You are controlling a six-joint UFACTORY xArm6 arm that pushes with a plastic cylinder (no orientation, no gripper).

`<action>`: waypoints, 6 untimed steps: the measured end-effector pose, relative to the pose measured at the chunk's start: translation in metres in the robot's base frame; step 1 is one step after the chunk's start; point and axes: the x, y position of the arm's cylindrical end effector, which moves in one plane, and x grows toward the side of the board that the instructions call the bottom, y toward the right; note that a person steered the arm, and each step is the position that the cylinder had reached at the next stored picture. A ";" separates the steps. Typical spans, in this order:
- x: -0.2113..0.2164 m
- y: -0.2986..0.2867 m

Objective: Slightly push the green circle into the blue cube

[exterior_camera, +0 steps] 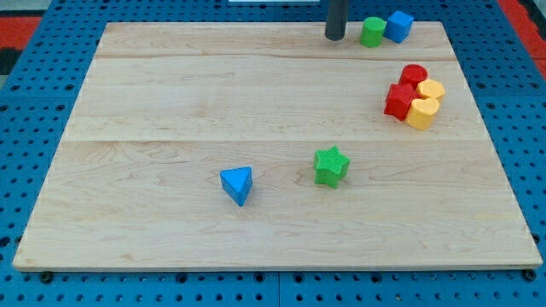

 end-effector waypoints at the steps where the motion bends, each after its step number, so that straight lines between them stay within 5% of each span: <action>1: 0.000 0.010; 4: 0.000 0.050; 6: 0.033 -0.025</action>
